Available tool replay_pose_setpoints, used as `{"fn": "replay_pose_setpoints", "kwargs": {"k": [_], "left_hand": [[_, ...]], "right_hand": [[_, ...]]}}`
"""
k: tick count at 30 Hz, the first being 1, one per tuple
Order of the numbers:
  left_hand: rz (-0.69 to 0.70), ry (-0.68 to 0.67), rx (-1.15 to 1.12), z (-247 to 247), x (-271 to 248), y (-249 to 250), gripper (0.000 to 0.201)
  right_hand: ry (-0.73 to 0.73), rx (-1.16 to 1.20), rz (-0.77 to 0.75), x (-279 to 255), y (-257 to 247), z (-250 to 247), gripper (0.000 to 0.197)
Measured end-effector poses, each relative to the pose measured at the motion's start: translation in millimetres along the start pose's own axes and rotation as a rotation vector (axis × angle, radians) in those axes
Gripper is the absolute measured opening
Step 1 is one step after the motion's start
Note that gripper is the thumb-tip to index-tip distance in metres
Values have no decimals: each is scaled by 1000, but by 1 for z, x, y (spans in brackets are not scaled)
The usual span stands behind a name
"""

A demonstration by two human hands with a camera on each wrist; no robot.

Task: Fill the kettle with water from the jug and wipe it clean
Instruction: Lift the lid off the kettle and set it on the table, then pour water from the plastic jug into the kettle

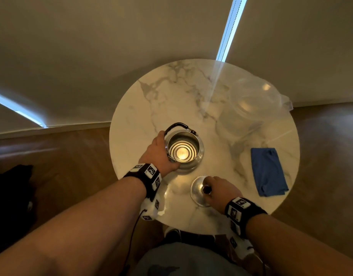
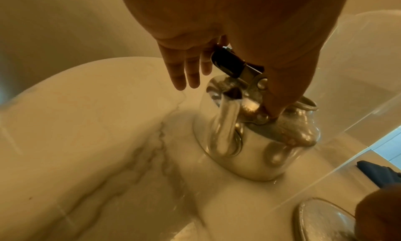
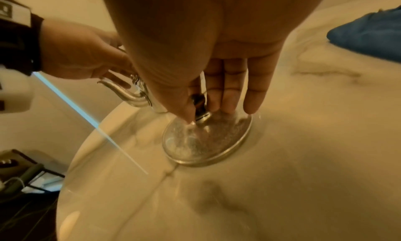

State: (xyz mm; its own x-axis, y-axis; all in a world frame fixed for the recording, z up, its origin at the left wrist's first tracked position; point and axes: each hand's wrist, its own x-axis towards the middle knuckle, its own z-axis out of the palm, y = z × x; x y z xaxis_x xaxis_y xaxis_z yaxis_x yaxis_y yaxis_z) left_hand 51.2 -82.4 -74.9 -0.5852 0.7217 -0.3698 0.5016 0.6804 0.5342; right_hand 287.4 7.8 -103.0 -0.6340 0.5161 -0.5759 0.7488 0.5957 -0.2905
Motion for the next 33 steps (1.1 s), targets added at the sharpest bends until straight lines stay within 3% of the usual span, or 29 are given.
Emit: {"fn": "replay_pose_setpoints", "kwargs": {"k": [2, 4, 9, 12, 15, 18, 20, 25, 30, 33], "left_hand": [[0, 24, 7, 2, -3, 0, 128], [7, 64, 1, 5, -6, 1, 124], [83, 135, 158, 8, -20, 2, 113], [160, 204, 205, 10, -35, 8, 90], [256, 239, 199, 19, -48, 18, 64], [325, 236, 184, 32, -61, 30, 48], [353, 225, 168, 41, -69, 38, 43], [304, 175, 126, 53, -81, 56, 43], [234, 111, 101, 58, -83, 75, 38], [211, 115, 84, 58, -83, 88, 36]], "right_hand": [[21, 93, -9, -4, 5, -14, 45], [140, 218, -37, -11, 12, -43, 40], [747, 570, -110, -35, 39, -171, 13], [925, 643, -47, -21, 69, -239, 14], [870, 625, 66, 15, 104, -271, 38], [594, 617, 141, 37, 123, -263, 60], [491, 630, 120, 38, 127, -249, 67], [446, 759, -8, 18, 131, -210, 89], [396, 1107, -113, -1, 129, -168, 118], [422, 1292, -167, -3, 126, -150, 126]]}}
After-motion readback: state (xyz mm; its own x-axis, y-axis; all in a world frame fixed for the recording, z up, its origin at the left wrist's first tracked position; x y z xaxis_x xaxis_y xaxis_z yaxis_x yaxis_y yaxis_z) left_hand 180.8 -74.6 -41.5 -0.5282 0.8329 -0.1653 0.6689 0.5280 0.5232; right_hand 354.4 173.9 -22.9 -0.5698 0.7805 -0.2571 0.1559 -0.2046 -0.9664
